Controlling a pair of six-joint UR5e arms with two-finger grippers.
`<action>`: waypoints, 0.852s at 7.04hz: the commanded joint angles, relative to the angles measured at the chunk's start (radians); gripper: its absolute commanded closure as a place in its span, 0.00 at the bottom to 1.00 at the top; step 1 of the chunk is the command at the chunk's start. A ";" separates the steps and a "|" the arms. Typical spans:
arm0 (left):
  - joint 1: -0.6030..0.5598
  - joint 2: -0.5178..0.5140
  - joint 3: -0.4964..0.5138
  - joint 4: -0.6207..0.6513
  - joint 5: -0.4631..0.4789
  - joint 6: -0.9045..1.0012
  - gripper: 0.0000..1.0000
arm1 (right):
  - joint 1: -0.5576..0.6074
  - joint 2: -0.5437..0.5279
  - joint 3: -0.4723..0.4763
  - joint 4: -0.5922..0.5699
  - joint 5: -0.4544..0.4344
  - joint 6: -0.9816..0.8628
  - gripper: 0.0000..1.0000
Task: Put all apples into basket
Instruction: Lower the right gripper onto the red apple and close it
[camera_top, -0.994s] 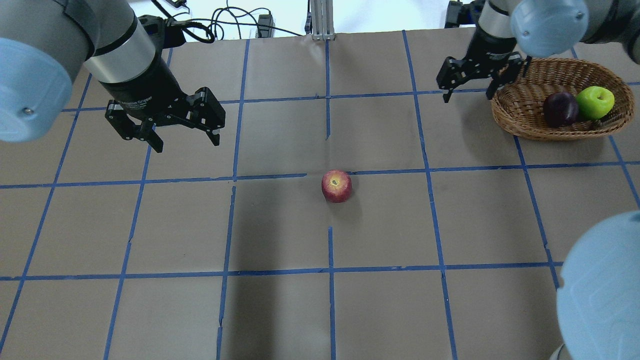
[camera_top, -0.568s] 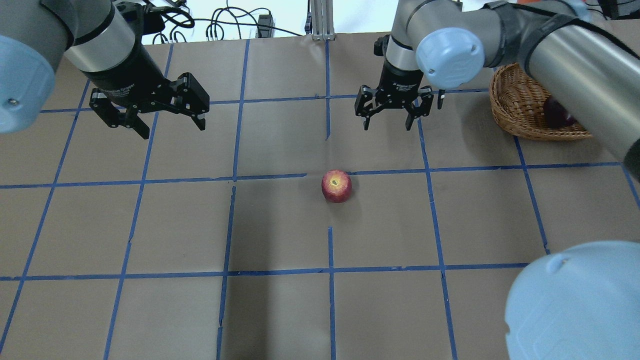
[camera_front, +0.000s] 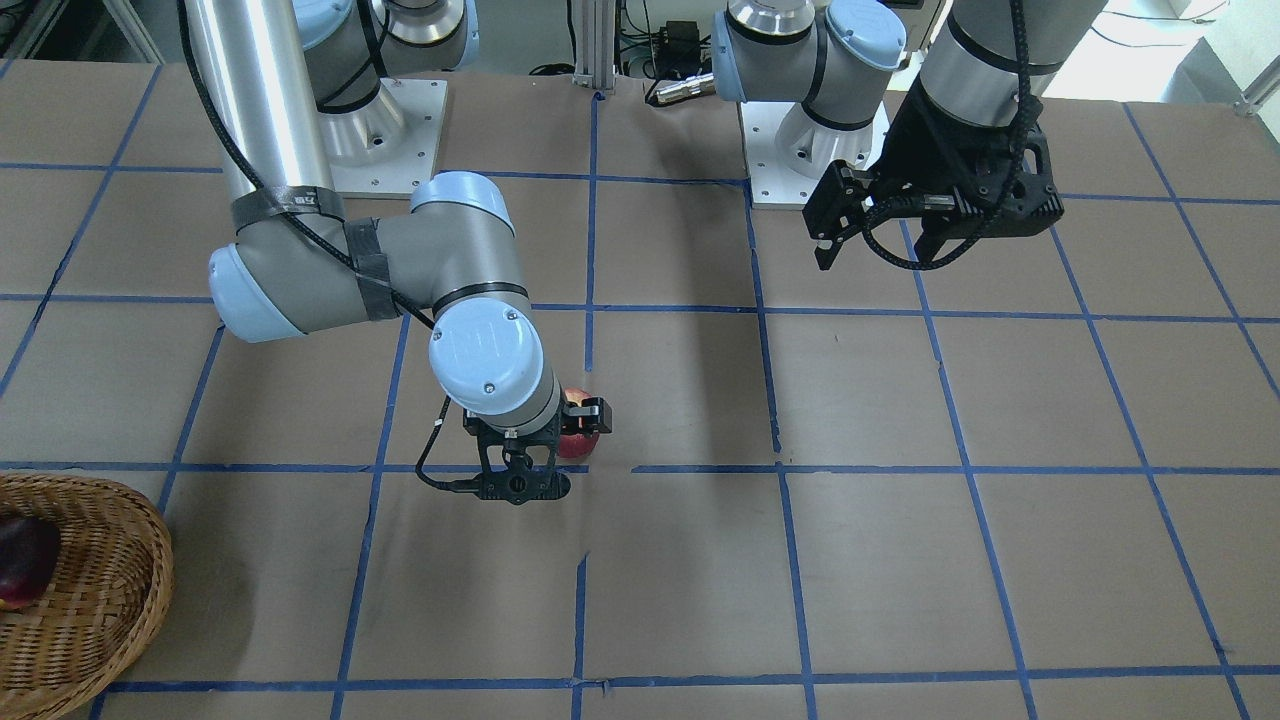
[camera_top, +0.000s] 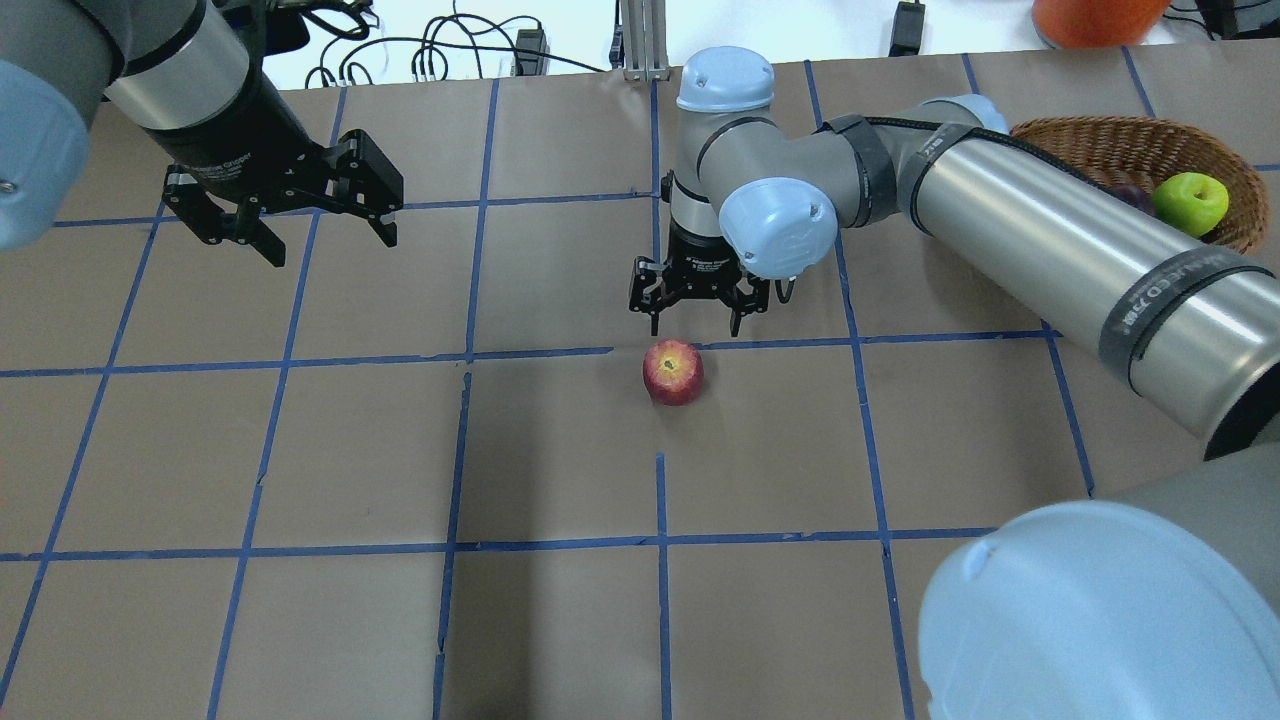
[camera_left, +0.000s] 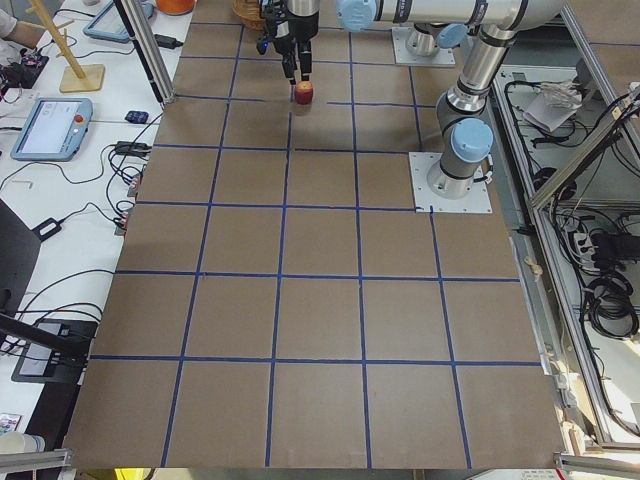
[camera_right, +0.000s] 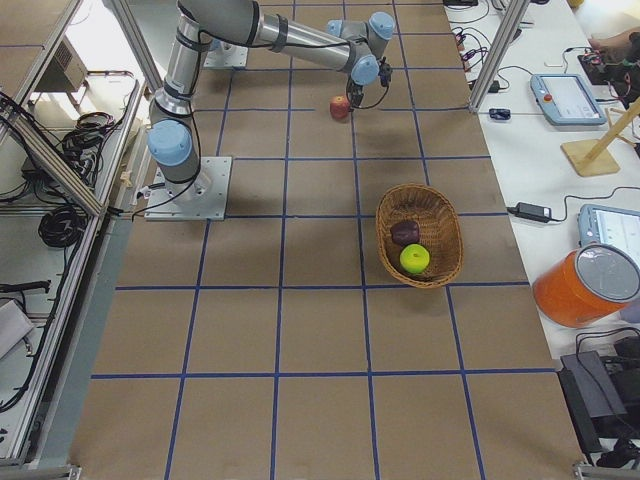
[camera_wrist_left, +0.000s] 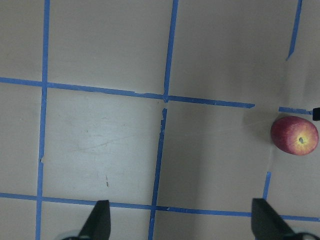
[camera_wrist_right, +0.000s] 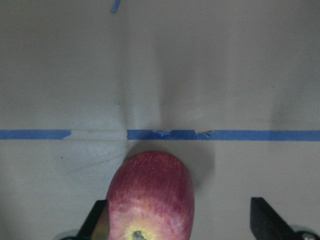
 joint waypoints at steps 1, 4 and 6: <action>0.001 0.004 -0.002 0.001 0.000 0.000 0.00 | 0.011 0.004 0.016 -0.003 0.026 0.005 0.00; 0.001 0.007 -0.011 -0.002 0.000 0.000 0.00 | 0.026 0.035 0.020 -0.005 0.051 0.004 0.00; 0.003 0.007 -0.011 0.001 0.000 0.000 0.00 | 0.045 0.060 0.037 -0.040 0.051 0.013 0.05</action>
